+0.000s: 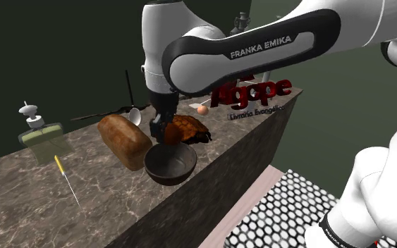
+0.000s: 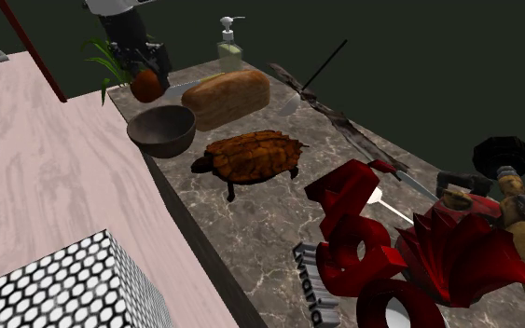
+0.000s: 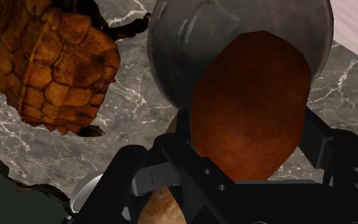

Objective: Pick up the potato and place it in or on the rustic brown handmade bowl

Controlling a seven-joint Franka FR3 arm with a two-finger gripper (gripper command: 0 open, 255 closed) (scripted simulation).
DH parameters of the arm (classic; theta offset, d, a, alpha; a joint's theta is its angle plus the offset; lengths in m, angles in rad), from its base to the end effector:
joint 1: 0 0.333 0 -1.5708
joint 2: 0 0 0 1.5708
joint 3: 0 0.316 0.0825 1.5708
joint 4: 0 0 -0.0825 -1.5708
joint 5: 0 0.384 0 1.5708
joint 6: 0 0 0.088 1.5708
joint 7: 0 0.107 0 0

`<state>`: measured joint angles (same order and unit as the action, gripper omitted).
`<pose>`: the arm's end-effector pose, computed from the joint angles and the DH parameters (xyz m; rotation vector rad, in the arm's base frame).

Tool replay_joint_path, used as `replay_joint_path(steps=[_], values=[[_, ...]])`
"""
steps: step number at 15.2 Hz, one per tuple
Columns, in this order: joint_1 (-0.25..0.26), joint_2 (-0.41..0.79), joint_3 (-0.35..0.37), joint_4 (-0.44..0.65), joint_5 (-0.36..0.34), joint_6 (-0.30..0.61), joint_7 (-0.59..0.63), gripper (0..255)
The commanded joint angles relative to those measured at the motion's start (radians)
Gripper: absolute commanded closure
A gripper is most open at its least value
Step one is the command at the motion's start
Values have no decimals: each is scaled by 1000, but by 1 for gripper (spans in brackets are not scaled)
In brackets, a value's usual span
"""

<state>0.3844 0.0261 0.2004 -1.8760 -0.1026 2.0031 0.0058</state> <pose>0.4867 0.3137 0.5028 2.9338 0.9348 0.1902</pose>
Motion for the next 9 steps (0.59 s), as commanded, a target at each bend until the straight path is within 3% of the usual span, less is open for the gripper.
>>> replay_joint_path(steps=[1, 9], values=[[6, 8, 5, -8, -4, 15, 17, 255], [6, 33, 5, -87, -16, 117, 31, 255]])
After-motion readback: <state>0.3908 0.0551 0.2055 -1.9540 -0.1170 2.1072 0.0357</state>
